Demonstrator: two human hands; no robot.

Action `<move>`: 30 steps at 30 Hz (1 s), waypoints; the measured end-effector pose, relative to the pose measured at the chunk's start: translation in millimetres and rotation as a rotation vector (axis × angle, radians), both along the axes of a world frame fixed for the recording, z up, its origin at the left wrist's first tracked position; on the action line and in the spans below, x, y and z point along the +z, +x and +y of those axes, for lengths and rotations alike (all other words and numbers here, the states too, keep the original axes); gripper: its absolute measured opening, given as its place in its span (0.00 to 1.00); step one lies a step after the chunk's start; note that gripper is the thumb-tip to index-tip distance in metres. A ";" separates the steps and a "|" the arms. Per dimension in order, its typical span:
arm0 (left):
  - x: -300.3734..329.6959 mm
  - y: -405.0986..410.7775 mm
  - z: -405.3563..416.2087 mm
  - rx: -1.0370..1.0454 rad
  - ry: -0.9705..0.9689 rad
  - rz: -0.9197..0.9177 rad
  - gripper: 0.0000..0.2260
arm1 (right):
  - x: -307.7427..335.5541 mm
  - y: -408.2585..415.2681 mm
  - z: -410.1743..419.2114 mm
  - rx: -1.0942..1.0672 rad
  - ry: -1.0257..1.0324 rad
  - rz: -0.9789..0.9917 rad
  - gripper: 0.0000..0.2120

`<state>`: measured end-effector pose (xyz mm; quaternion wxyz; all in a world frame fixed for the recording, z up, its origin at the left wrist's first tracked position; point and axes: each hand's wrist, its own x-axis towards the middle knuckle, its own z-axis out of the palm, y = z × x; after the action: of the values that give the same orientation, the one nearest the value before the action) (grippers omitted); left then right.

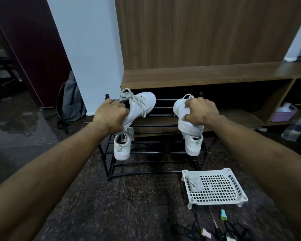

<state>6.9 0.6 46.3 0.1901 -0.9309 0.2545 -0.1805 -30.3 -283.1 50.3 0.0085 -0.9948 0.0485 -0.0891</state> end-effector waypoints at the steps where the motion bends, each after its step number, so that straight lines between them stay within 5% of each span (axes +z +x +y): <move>1: 3.4 -9.6 -3.2 -0.014 -0.015 0.008 0.08 | 2.6 -7.1 5.3 0.020 0.000 -0.004 0.22; 4: 13.9 -37.4 -12.8 -0.061 -0.048 0.044 0.06 | 9.7 -29.8 20.1 0.090 0.008 -0.019 0.23; 8: 25.3 -73.6 -22.8 -0.120 -0.119 0.137 0.19 | 20.9 -57.8 35.0 0.185 0.063 -0.022 0.22; 13: 34.2 -119.2 -27.7 -0.166 -0.320 0.499 0.28 | 30.4 -89.0 42.9 0.355 -0.017 0.130 0.19; 21: -35.6 -143.4 -24.9 -0.143 -0.239 1.053 0.19 | 5.5 -110.2 42.6 0.544 0.170 0.561 0.10; 27: -132.4 -133.6 -33.8 0.075 -0.158 0.937 0.35 | -90.7 -101.3 55.4 0.496 0.175 0.796 0.12; 30: -179.4 -129.3 -39.2 0.132 -0.141 0.841 0.33 | -136.5 -95.9 57.7 0.435 0.100 0.766 0.18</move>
<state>-122.4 -38.6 -133.1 0.0171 -0.9483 0.2370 0.2102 -126.2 -225.4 -86.2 0.0564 -0.9415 -0.1580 0.2924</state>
